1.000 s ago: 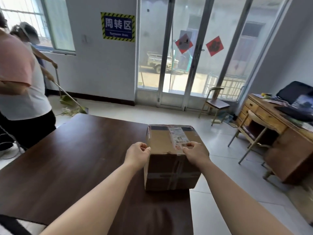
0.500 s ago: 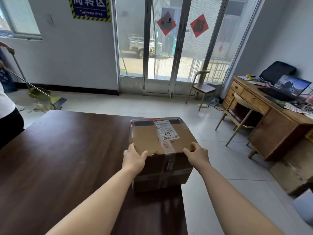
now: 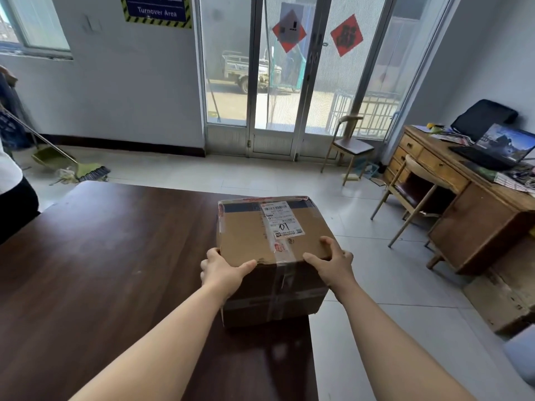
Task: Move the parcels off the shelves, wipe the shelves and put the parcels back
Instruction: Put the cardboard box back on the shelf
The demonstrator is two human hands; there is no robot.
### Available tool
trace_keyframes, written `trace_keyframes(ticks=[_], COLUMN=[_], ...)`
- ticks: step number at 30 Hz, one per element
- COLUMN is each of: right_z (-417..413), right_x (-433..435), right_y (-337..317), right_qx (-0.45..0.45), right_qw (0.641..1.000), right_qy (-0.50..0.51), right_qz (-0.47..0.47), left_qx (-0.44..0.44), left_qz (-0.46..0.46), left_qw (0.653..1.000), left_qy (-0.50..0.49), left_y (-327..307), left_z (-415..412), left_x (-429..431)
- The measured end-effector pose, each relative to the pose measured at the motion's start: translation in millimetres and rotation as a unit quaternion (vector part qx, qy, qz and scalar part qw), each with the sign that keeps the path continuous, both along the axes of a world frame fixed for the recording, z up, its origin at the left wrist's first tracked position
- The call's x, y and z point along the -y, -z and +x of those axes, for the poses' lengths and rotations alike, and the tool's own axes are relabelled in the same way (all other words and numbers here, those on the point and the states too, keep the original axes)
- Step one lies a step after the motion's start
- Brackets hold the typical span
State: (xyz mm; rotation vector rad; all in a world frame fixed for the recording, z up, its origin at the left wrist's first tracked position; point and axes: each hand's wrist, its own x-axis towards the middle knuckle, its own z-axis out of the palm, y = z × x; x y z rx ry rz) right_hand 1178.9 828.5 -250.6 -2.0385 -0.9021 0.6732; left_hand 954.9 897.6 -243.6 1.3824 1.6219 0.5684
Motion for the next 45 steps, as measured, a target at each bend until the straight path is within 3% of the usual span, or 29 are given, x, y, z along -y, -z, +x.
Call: trace_keyframes(ticks=[6,11,20,39,45], right_z=[-13,-32,-84,-307,-369], right_x=[5,8,-9,0,19], right_y=[4,-2,-37,-128,-151], right_qx=[0.027,-0.006,0.039,0.003,-0.016], right_qw=[0.999,0.998,0.994,0.955,0.941], right_qy=[0.003,0.007,-0.048,-0.237,-0.279], right_qz=[0.019,0.060,0.086,0.179,0.189], left_qx=[-0.014,-0.007,0.078,0.171,0.150], left_qz=[0.005,0.007,-0.015,0.099,0.136], left_qw=[0.999,0.998,0.985,0.930,0.908], left_qy=[-0.041,-0.058,-0.155,-0.311,-0.368], left_y=[0,-11,-32,-134,-158], left_z=[-6,-24,-89,-316,-369], left_x=[3,6,19,116,157])
